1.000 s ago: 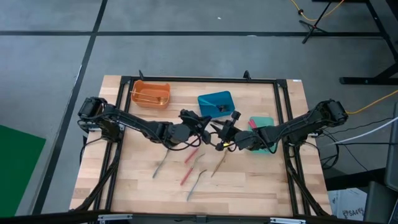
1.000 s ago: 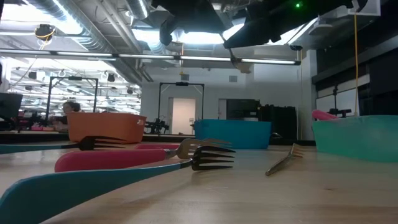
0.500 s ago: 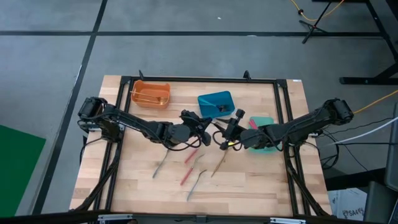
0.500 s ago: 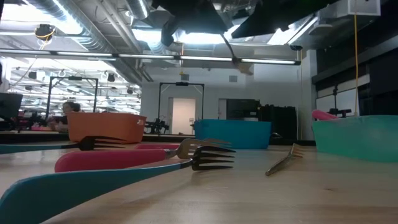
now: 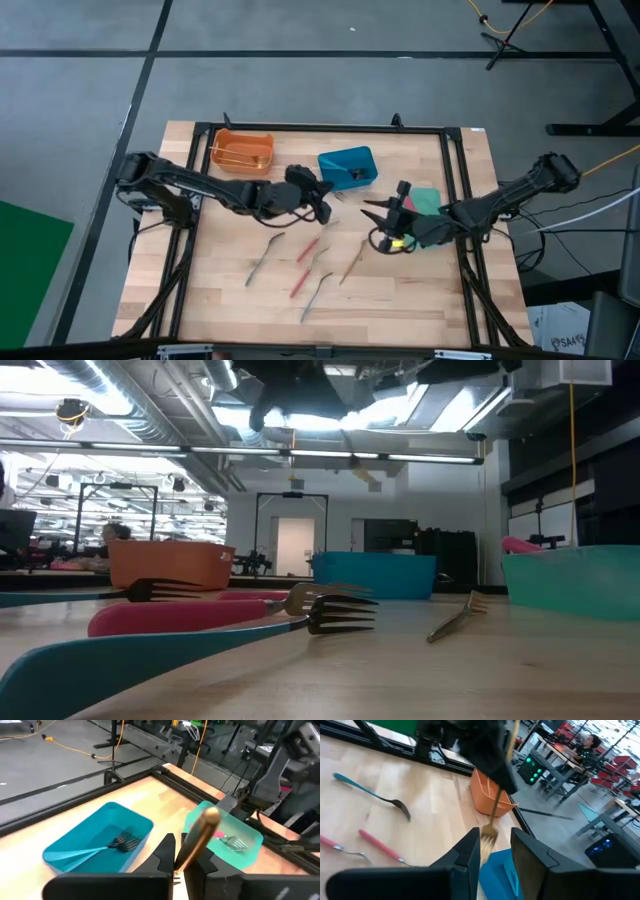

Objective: Sort silverware by color (type)
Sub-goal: Put the gold fork into the orange bin

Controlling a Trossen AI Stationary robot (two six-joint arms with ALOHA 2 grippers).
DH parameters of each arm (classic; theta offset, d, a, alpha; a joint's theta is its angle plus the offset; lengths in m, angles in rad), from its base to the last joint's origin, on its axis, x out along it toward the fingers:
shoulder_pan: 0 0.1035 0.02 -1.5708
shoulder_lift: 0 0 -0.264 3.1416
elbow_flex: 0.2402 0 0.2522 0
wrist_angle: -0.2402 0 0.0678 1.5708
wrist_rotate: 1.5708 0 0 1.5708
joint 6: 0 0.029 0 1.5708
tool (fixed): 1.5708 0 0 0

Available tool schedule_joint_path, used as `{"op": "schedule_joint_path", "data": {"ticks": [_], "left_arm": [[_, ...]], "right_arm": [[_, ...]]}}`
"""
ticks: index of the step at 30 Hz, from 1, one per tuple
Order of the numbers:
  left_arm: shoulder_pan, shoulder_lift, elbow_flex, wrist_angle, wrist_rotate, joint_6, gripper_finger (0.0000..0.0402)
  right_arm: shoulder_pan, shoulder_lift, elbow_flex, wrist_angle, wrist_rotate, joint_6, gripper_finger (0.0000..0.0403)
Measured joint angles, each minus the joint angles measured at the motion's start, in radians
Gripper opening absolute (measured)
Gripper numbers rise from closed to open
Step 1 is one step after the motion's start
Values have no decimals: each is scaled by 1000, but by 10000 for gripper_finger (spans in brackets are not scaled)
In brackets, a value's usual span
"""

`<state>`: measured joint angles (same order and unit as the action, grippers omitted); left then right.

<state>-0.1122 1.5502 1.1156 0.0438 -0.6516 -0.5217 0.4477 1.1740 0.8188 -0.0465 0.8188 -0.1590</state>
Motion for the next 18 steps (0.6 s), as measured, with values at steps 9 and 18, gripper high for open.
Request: {"op": "schedule_joint_path", "data": {"ticks": [9,18], "left_arm": [[93,-187,0,-249,100,-1,10],[208,-421,0,-512,152,-55,10]], "right_arm": [[24,-13,0,-31,-14,43,101],[23,-13,0,-41,-26,76,101]]}}
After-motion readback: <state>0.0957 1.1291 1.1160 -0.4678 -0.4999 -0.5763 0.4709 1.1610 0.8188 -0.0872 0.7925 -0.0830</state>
